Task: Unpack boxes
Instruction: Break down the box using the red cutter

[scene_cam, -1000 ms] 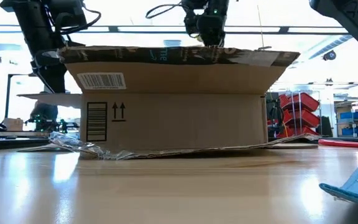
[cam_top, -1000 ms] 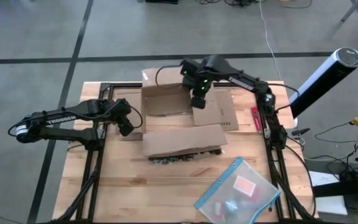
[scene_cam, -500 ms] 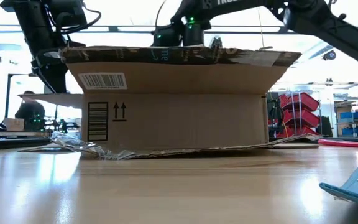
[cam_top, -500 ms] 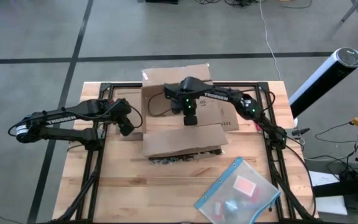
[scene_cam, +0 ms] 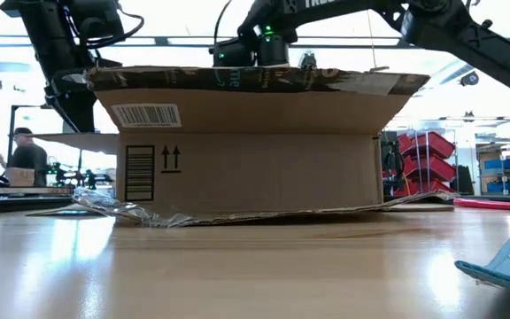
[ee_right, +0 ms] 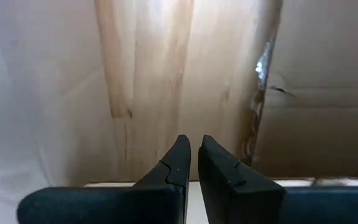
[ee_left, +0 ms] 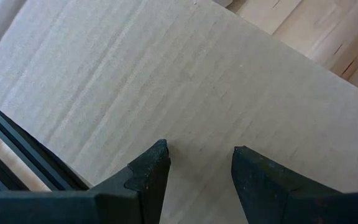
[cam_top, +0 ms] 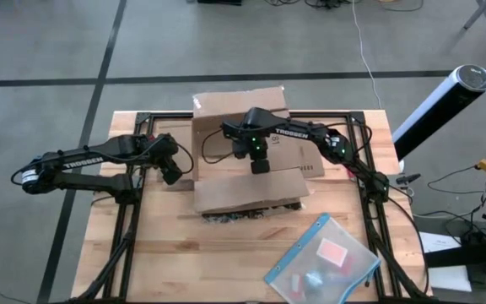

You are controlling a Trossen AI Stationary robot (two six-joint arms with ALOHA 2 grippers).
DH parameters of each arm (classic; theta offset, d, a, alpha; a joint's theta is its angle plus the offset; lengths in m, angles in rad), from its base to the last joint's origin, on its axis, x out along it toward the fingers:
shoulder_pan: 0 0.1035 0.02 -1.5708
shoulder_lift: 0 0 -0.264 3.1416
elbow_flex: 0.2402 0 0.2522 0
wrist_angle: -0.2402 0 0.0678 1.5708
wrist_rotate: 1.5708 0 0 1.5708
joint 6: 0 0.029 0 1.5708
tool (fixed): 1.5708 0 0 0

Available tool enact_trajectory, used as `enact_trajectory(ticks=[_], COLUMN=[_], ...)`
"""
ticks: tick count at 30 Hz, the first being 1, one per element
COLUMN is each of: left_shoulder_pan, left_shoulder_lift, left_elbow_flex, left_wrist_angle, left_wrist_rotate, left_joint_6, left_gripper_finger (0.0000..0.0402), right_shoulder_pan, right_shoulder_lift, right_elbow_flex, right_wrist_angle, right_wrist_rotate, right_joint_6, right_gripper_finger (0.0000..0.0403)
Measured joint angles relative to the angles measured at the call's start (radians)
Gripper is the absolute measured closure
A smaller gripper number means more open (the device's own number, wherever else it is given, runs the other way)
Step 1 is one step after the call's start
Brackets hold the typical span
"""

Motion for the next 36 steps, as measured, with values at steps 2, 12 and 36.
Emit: enact_trajectory(ticks=[2,12,36], left_shoulder_pan=[0.000,0.000,0.000], left_shoulder_lift=[0.000,0.000,0.000], left_elbow_flex=[0.000,0.000,0.000], left_wrist_angle=[0.000,0.000,0.002], left_wrist_rotate=[0.000,0.000,-0.001], left_joint_6=[0.000,0.014,0.030], left_gripper_finger=[0.0245,0.0245,0.0245], right_shoulder_pan=[-0.005,-0.014,0.017], right_shoulder_lift=[0.000,-0.039,-0.044], right_elbow_flex=[-0.001,-0.002,-0.004], right_wrist_angle=[-0.001,-0.001,0.000], right_wrist_rotate=[0.005,0.028,-0.036], right_joint_6=[0.013,0.066,0.061], right_gripper_finger=[0.0390,0.0390,0.0390])
